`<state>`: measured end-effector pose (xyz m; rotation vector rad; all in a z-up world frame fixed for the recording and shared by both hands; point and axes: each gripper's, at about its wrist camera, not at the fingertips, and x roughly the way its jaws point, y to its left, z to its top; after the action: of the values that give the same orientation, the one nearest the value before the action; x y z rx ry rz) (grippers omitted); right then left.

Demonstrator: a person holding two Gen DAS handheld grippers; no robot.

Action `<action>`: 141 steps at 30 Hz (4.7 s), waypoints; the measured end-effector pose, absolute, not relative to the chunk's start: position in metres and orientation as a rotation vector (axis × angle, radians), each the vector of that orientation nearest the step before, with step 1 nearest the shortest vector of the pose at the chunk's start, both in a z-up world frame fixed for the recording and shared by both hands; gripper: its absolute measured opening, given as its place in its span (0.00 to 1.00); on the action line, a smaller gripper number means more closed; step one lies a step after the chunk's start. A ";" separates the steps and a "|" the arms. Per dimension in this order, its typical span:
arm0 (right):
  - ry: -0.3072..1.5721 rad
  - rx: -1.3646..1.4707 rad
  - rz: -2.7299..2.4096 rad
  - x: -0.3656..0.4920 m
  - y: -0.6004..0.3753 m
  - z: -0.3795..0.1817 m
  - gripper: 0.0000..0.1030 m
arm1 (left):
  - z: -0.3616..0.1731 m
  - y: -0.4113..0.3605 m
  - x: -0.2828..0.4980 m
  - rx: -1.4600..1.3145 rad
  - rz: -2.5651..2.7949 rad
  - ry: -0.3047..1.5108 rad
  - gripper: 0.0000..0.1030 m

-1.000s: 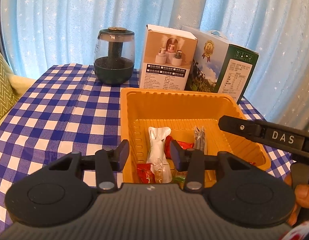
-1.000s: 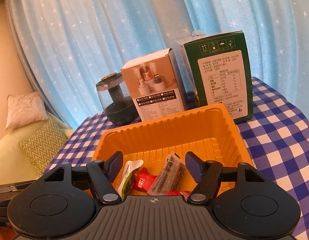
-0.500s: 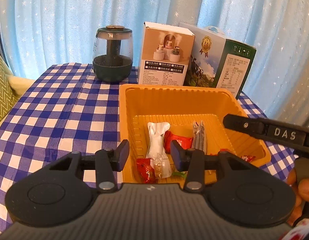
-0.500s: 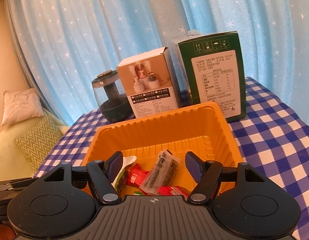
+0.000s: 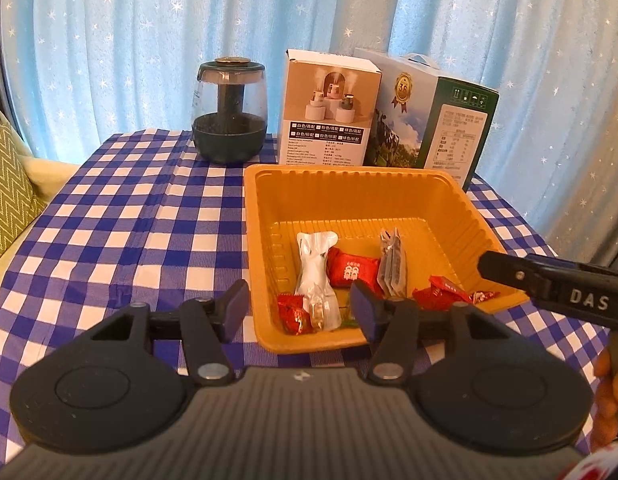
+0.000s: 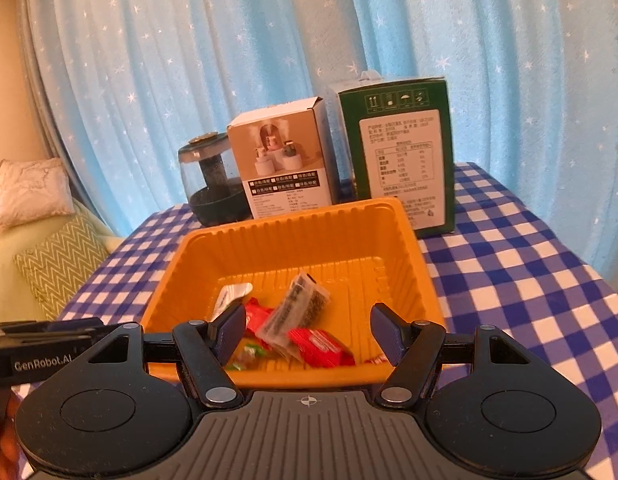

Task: Organize snacks
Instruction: 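Lift both open tools away from the tray toward the loose candies, then grasp the yellow-green candy with the left tool while the right tool grasps the red candy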

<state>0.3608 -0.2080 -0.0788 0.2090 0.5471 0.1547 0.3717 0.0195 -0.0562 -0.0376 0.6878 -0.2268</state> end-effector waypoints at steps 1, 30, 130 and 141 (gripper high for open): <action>0.545 0.208 0.150 0.356 -0.209 -0.078 0.67 | -0.056 0.020 0.368 -0.040 -0.226 0.687 0.55; 0.705 0.267 0.091 0.209 -0.237 -0.112 0.67 | -0.082 0.036 0.198 -0.012 -0.207 0.714 0.92; 0.735 0.043 0.084 0.212 -0.175 -0.157 0.26 | -0.136 -0.002 0.203 0.215 -0.405 0.790 0.20; 0.701 0.017 0.095 0.208 -0.175 -0.151 0.22 | -0.135 -0.001 0.204 0.174 -0.375 0.801 0.19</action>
<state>0.2083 -0.1747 -0.1510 0.0166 0.7013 0.0949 0.2040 -0.0012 -0.1349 0.1736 0.8010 -0.3746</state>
